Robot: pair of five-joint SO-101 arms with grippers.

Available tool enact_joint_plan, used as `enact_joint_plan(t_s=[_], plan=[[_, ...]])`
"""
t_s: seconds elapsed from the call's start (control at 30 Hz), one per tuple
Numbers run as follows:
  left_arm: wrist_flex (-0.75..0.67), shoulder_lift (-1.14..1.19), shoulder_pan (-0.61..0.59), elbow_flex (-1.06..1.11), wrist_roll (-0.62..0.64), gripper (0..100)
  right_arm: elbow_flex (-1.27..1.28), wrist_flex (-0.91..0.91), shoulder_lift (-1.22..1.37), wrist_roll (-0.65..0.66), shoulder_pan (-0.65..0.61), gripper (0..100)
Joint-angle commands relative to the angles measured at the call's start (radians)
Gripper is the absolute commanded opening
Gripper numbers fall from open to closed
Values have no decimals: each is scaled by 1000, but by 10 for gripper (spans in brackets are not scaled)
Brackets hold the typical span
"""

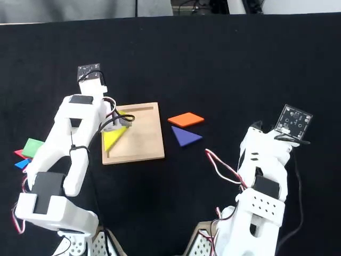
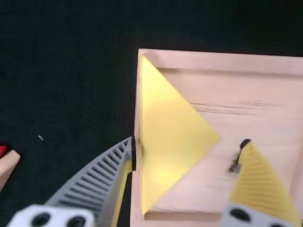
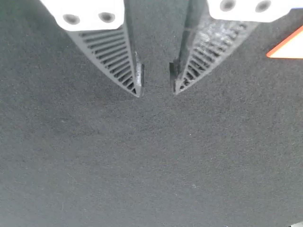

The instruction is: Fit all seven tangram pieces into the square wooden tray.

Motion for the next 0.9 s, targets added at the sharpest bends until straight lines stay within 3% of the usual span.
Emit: enact_joint_plan(t_s=[0.0, 0.7, 0.87], plan=[[8, -6, 13, -50, 2, 342, -2, -28, -1, 9, -11, 103], [8, -49, 47, -77, -9, 339, -2, -28, -1, 9, -11, 103], [-107, -94, 145, -108, -34, 341, -2, -28, -1, 9, -11, 103]])
